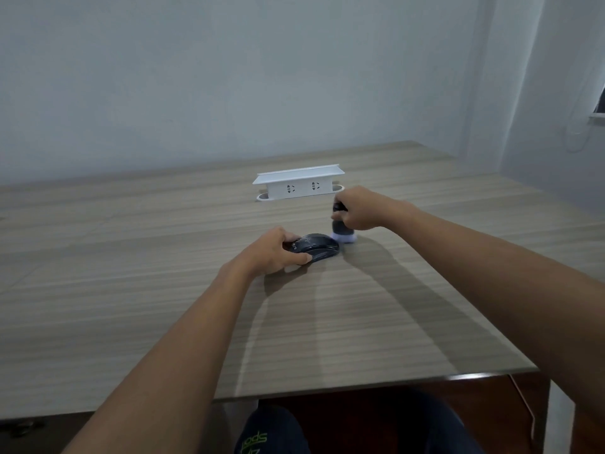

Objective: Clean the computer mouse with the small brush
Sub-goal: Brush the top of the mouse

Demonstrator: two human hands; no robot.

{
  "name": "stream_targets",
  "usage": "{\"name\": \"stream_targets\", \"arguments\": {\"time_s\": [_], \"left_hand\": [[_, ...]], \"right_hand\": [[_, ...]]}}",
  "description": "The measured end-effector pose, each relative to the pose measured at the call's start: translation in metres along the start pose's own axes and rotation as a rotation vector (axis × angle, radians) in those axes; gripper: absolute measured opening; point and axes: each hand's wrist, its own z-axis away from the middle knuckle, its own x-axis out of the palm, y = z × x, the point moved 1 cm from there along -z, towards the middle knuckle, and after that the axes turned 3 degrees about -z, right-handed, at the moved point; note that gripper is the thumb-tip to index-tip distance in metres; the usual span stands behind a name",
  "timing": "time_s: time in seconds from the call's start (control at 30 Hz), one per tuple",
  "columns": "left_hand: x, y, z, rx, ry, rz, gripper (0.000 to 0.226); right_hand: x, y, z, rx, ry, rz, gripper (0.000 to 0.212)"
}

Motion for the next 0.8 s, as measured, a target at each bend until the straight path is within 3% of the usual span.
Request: {"name": "stream_targets", "arguments": {"time_s": [0.3, 0.53, 0.8], "left_hand": [[-0.001, 0.002, 0.000, -0.016, 0.018, -0.036, 0.024], [0.000, 0.003, 0.000, -0.022, 0.016, -0.015, 0.024], [0.000, 0.006, -0.002, -0.072, -0.012, -0.081, 0.028]], "right_hand": [[-0.005, -0.020, -0.003, -0.055, 0.087, -0.133, 0.032], [-0.004, -0.016, 0.002, 0.037, 0.030, -0.026, 0.030], [-0.006, -0.033, 0.012, 0.001, 0.089, -0.168, 0.027]]}}
